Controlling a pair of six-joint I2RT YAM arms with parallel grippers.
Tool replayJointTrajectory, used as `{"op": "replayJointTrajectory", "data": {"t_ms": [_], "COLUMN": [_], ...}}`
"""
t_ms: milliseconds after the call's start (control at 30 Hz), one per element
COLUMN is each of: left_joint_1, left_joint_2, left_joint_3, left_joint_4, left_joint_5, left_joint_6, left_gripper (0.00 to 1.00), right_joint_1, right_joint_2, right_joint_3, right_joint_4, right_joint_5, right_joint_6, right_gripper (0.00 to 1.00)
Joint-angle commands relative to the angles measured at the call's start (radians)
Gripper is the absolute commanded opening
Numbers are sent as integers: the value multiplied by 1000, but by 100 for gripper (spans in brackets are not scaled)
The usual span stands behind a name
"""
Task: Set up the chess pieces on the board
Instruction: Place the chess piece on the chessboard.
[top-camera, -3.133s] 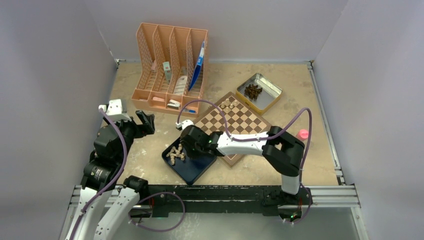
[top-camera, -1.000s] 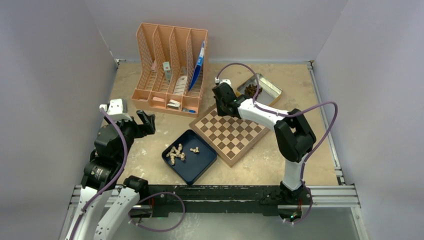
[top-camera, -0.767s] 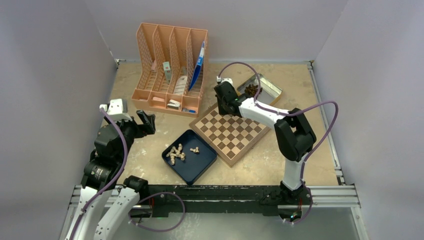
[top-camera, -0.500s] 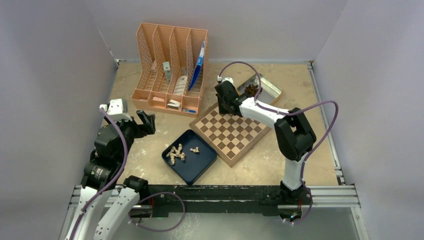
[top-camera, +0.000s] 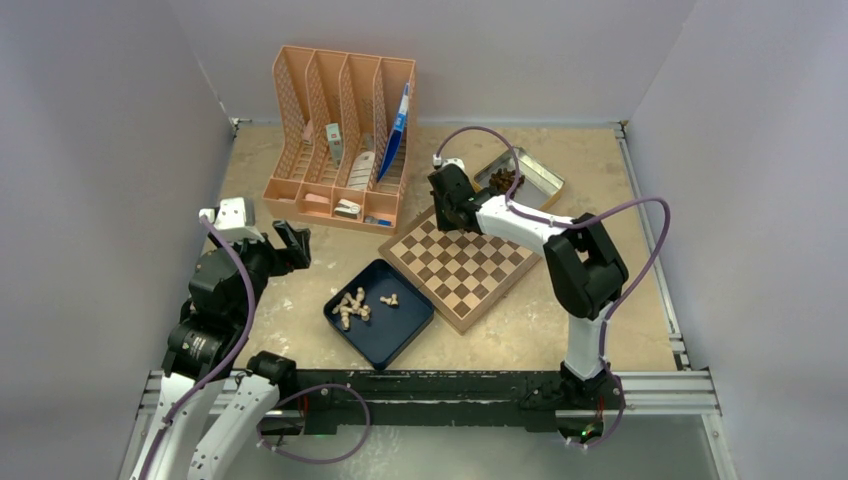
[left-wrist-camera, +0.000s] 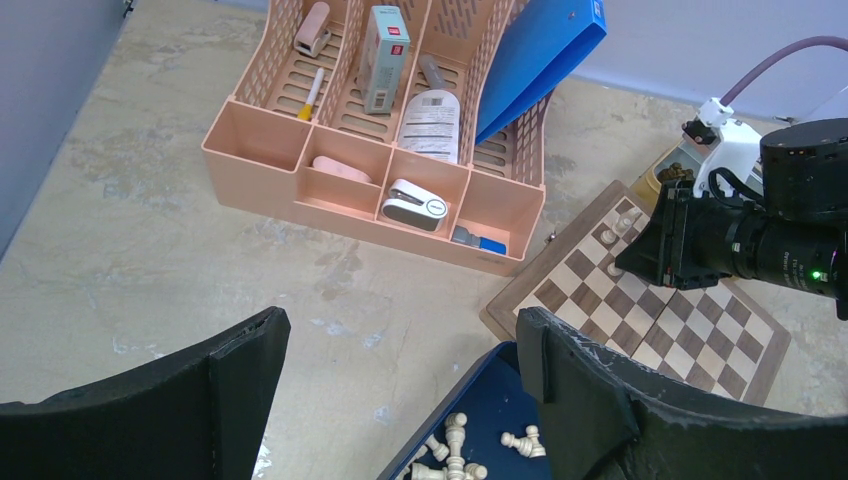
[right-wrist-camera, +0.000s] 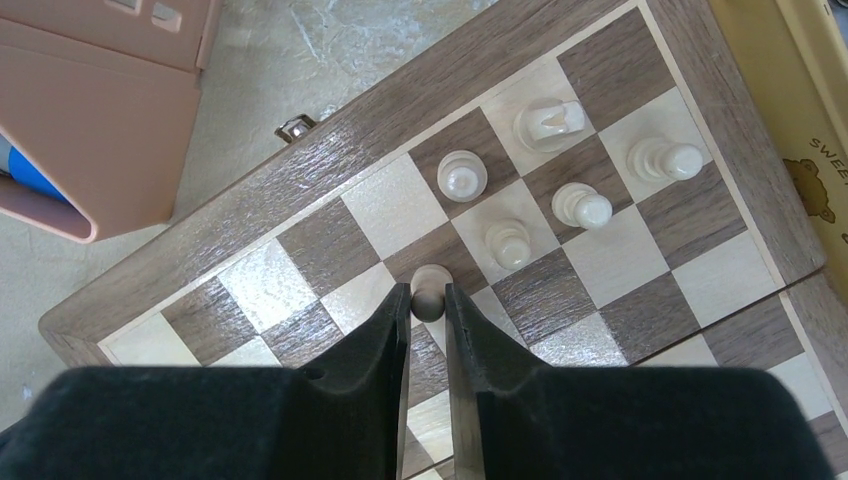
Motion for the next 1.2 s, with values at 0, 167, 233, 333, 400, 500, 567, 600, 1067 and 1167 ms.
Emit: {"op": "replayJointTrajectory", "data": {"t_ms": [0,167,233,333,400,500,567,600,1067,1167], "left_joint_1": [-3,-3,-3,-3,-3,-3,-3,-3,-3,-3], "left_joint_2": [-7,-3,-4,-7,-7,-7,-5,-3,6,12], "left_joint_3": [-4,-2,-2,-2,-2,-3,-4,-2,-2,-2], "left_joint_4": [33,34,32,32,31,32,32,31,29,29], "left_joint_5": [3,3,3,1,1,3,4,4,3,6], "left_joint_6": [2,3,3,3,2,2,2,2,-1,-1], "left_gripper": [84,84,84,84,84,84,84,84,84,84], "right_joint_1": [-5,-5,-4,-5,-4,-4,-5,-5,4,27], "right_joint_2": [-3,-5,-6,-11,-13,-31,-49,-58,-279,-342], "right_joint_3": [29,29,32,34,37,29,22,18,-82,-129], "right_joint_4": [5,4,4,4,1,-2,-2,-3,19,47], "right_joint_5": [5,8,4,1,-2,-10,-12,-12,-56,-95], "right_joint_6": [-11,-11,-12,-11,-7,2,8,12,16,10], "right_gripper": [22,27,27,27,28,29,30,30,33,33]}}
